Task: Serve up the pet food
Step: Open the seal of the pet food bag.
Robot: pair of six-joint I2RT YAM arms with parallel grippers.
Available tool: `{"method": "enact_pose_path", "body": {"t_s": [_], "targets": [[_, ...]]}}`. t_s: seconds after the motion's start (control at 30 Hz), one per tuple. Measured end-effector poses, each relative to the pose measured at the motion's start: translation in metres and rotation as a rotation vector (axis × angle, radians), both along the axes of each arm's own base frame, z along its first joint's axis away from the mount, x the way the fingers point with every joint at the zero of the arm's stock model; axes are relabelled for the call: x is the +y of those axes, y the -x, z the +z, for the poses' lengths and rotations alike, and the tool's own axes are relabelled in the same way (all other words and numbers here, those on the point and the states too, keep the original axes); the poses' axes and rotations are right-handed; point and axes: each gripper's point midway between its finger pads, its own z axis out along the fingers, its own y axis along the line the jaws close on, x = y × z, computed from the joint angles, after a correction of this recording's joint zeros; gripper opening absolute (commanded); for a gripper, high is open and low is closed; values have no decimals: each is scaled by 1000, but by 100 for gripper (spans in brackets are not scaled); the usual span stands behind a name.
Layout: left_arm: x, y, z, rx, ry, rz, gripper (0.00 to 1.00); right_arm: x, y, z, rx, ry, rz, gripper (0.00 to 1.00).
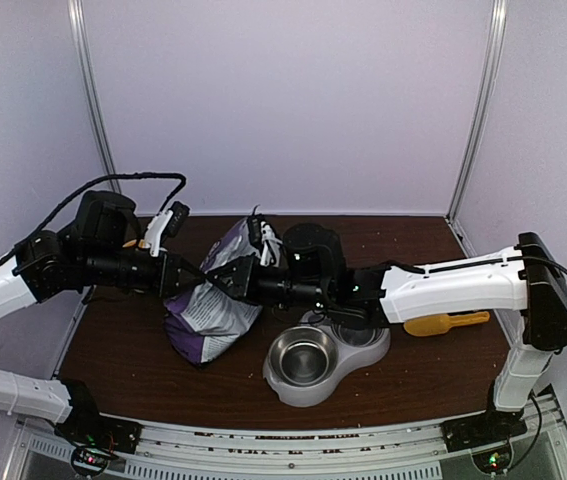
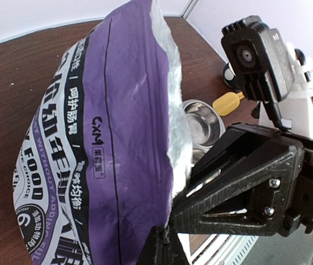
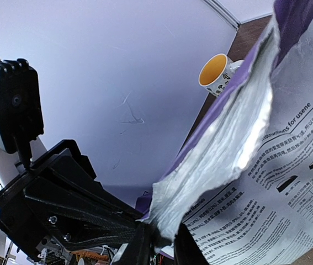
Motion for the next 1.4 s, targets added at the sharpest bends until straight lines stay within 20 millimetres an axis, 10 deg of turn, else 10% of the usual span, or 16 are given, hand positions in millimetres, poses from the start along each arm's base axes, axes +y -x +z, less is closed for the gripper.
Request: {"method": "enact_pose_path", "body": {"t_s": [1.4], "targets": [[4,-2,7,-120,18,-29,0,8,-9,3,-50,107,-31,0]]}}
